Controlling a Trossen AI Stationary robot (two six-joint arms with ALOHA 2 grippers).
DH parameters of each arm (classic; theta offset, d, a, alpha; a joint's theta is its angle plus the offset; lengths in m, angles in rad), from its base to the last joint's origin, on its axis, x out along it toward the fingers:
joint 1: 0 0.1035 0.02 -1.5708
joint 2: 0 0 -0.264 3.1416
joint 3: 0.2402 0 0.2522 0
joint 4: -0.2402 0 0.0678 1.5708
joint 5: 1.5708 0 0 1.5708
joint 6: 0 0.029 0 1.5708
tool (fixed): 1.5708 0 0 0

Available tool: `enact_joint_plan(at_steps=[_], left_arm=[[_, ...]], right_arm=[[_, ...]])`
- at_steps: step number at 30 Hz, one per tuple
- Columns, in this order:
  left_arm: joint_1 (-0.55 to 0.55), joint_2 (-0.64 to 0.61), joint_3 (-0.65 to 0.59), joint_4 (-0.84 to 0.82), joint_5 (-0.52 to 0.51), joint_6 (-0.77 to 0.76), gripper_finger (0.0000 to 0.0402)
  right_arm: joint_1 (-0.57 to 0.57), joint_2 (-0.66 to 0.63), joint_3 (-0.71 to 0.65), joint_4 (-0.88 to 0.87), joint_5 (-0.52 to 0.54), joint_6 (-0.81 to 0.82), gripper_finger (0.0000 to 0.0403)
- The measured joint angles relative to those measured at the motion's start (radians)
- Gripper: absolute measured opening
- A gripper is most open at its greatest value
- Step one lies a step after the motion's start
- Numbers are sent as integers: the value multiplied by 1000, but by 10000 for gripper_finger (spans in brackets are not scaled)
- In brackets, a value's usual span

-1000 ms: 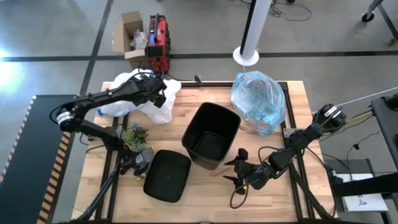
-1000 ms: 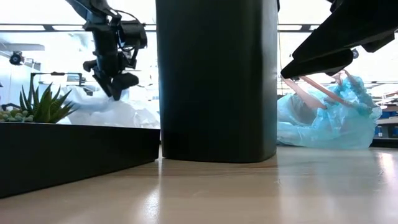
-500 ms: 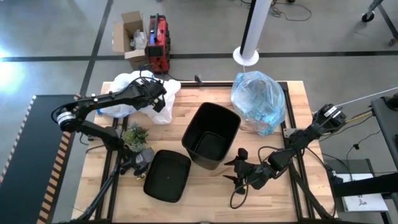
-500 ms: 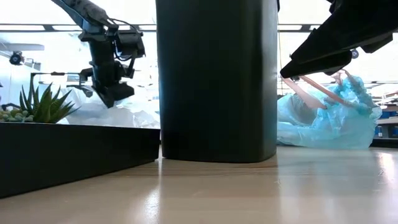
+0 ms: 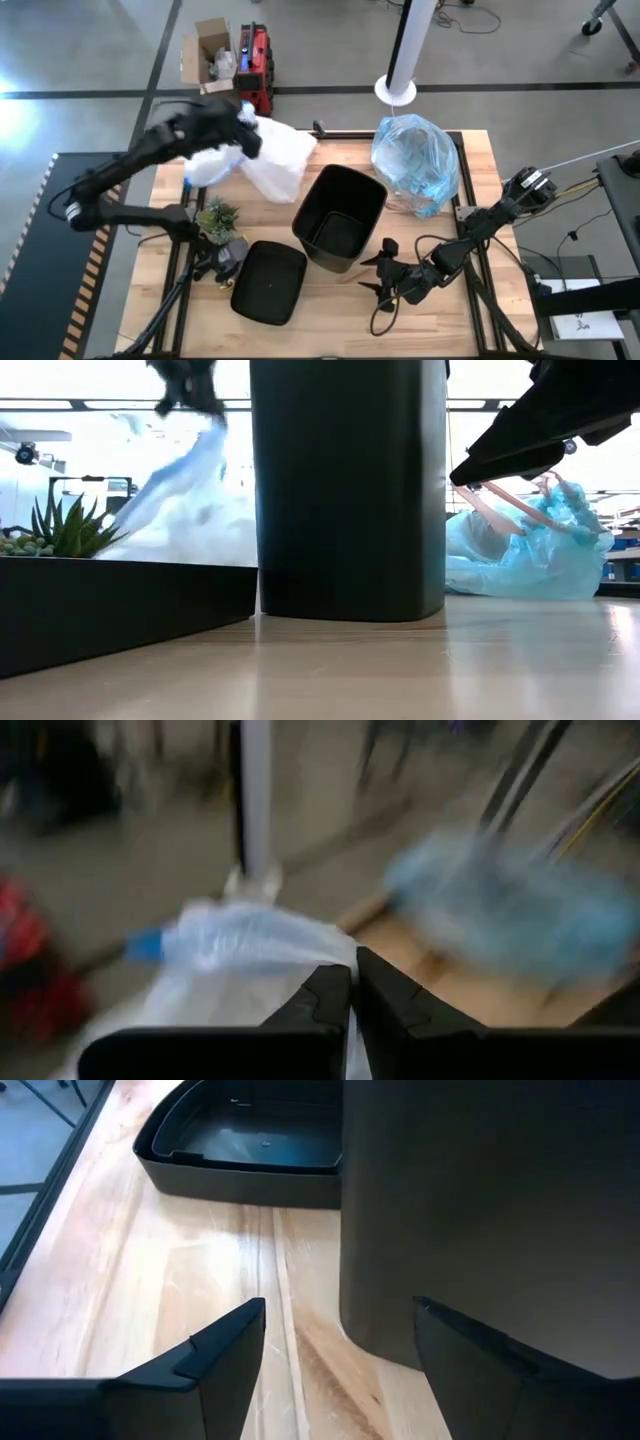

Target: Place trash/remove bag and relplace

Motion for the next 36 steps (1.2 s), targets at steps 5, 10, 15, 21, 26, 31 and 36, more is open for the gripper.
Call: enact_joint_plan(at_steps=[5,10,15,21,26,31,36], left_arm=[[-3,-117,158,213,16,3,1],[-5,-202,231,557,171,-56,1],[-9,-243,232,803,456,-124,0],[-10,-210,201,853,479,-156,0],[-16,-119,201,1035,469,-199,0],[-53,3,245,1218,468,-249,0],[-112,139,361,1308,453,-248,0]], right_arm=[[0,-2,0,55,2,-63,243],[0,-42,0,155,-1,-207,247],[0,-168,46,229,-1,-460,245],[-14,-285,199,263,2,-763,236],[-83,-282,356,245,6,-912,234],[-176,-233,493,161,0,-942,244],[-295,-140,579,83,-2,-896,253]])
